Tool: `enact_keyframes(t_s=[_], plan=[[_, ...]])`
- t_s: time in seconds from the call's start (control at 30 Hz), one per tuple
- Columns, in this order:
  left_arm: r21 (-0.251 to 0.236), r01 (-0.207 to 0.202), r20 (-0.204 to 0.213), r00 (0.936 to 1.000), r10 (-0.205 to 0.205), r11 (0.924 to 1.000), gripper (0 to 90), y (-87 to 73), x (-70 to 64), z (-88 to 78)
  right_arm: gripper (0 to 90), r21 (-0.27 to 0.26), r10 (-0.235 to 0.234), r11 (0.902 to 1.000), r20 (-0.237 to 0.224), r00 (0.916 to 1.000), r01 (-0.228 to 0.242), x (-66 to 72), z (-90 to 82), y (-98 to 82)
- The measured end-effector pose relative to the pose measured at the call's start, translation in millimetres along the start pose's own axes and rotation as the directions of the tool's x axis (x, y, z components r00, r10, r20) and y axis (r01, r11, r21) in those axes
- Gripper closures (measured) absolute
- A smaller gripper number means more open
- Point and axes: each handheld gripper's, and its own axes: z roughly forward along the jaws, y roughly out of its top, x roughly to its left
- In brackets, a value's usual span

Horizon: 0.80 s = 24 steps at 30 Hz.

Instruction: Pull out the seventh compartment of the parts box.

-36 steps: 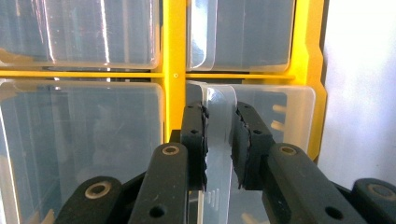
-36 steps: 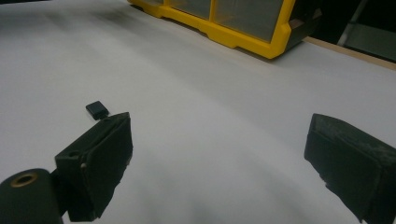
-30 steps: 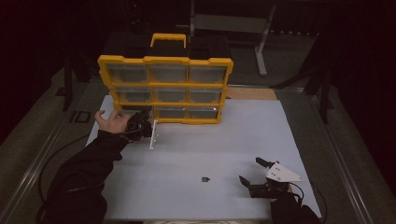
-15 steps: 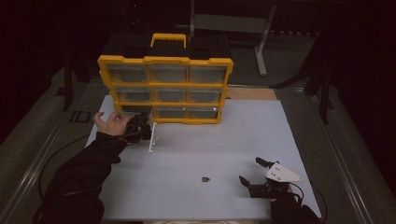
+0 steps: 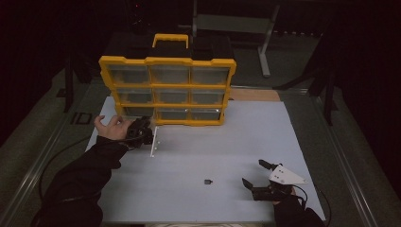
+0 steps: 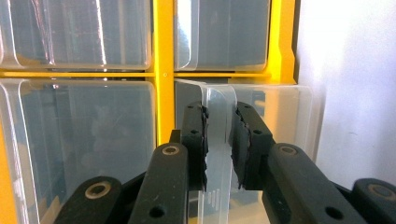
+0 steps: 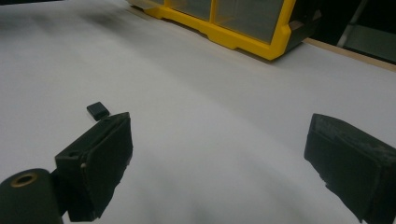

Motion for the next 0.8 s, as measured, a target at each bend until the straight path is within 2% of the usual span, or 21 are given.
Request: enact_keyframes(t_s=[0.8], plan=[[0.006, -0.005, 0.003, 1.0000, 0.005, 1.0000, 76.4, 3.2, -4.3, -11.8, 8.2, 0.000, 0.002, 1.0000, 0.003, 1.0000, -0.002, -0.2, -0.4, 0.1]])
